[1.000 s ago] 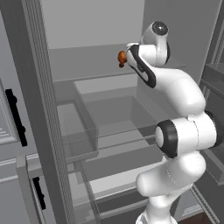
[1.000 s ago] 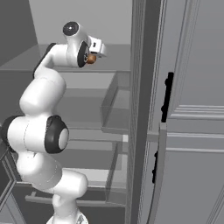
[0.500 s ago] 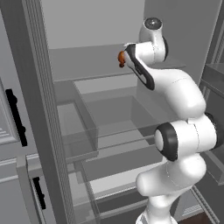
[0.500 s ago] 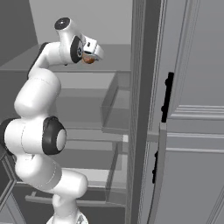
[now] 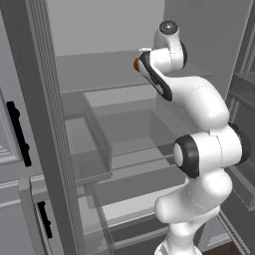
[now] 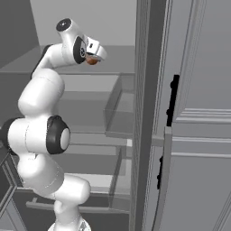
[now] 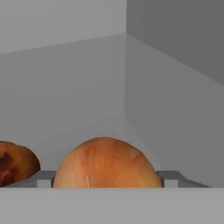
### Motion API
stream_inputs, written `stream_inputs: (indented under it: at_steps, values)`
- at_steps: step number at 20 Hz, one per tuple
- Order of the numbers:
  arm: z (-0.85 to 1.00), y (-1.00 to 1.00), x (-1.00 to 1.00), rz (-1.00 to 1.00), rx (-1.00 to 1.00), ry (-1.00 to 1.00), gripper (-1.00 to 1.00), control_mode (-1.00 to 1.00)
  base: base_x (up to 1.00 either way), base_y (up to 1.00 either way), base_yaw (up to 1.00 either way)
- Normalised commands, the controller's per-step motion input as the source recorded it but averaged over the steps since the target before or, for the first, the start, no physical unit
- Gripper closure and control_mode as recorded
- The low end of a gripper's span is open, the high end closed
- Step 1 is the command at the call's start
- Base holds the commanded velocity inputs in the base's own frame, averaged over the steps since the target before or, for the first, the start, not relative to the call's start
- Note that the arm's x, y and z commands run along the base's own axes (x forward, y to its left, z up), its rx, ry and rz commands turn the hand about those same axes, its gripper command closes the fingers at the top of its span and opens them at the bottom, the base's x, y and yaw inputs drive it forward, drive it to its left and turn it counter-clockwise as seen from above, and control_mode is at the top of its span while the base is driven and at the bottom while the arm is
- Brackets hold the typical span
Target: Place one onion and one chicken drumstick in each tupperware on the nearby counter, to pack two identical lunches.
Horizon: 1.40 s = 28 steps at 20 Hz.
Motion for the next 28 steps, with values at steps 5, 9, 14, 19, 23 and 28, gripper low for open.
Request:
stream_inputs:
  at_steps: [5,9,14,19,23,28]
  values:
    - [-0.6,-0.04,-0.69,-0.16,0.0,-0.01,1.0,-1.0,0.0,0.0,0.0]
    - [-0.21,-0.05,-1.0,-0.12,0.03,-0.27,1.0,-1.0,0.0,0.0,0.0]
    - [0.0,0.0,-1.0,-0.04,0.06,-0.15,1.0,-1.0,0.0,0.0,0.0]
    - [0.06,-0.01,-1.0,0.0,0.08,0.0,1.0,-1.0,0.0,0.0,0.0]
    - [-0.09,-0.01,-1.0,0.16,0.01,0.0,1.0,-1.0,0.0,0.0,0.0]
    - [-0.29,0.02,-1.0,0.44,0.0,0.0,1.0,-1.0,0.0,0.0,0.0]
